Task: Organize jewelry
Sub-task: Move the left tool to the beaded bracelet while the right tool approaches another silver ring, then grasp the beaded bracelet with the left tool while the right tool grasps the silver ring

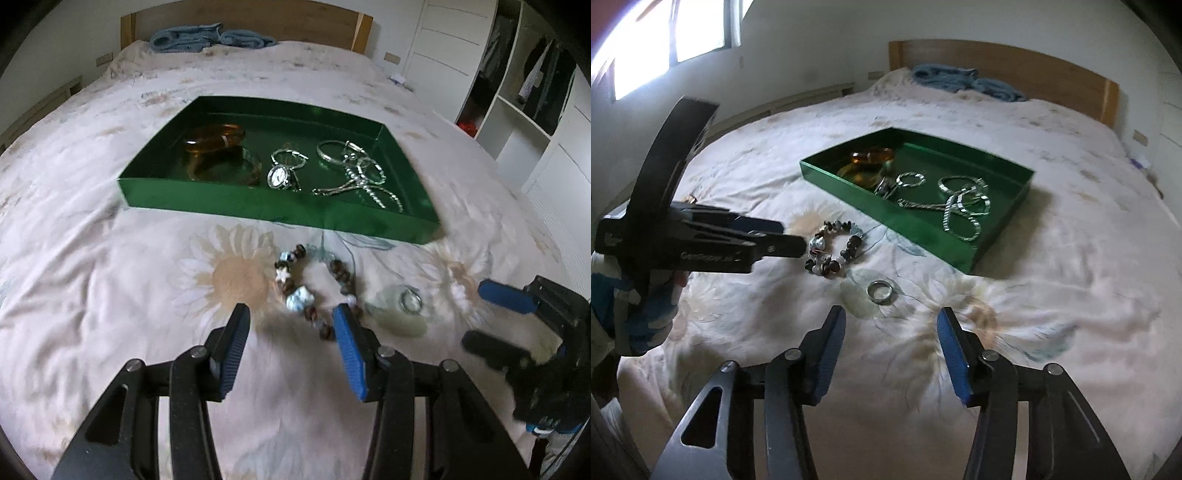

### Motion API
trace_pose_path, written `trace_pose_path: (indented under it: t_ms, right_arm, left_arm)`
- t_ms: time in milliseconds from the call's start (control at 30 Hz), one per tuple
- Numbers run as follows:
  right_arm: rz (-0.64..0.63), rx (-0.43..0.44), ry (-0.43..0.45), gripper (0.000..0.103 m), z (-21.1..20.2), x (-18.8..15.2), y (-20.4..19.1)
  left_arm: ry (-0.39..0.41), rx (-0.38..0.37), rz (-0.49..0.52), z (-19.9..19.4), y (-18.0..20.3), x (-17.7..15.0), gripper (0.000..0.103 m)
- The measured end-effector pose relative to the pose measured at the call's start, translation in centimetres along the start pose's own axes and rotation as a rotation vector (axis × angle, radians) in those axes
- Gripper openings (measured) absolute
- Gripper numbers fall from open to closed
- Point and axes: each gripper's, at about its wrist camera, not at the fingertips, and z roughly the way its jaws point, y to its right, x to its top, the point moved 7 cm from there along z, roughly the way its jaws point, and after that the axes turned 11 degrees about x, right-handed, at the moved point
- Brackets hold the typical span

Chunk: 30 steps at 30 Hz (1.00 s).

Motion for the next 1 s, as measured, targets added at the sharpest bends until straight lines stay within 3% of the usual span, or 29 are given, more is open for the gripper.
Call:
trace_pose_path:
  t_ms: [200,333,533,667,867,1000]
  right_arm:
    - [-0.024,0.041,-0.034,0.047,2.9,0.5,0.2]
    - [-0.03,0.056,-0.063,0.039,4.5,0.5,0.5]
    - [-0.02,0.077,-0.096,0.031,6.4,0.4,0.8]
    - [-0.027,0.071,-0.111,0.024,7.0,0.3,0.7]
    - [-0.022,0.049,-0.105,0.02,6.3,0.1,0.2]
    - [-0.005,0.04,-0.088,0.02,5.3,0.0,-0.4]
  left_arm:
    - [-0.045,0.036,0.03,3.1,0.6,0.5,0.044]
    - [-0.042,0.053,0.054,4.0,0.9,0.3,0.043]
    - [-0.031,0.062,0.07,4.4,1.0,0.2,0.031]
    - [-0.022,0.062,0.078,4.3,1.1,0.2,0.016]
    - [0.016,0.107,0.101,2.8,1.6,0.0,0.016]
    - [0.033,0.092,0.094,1.4,2.0,-0.2,0.016]
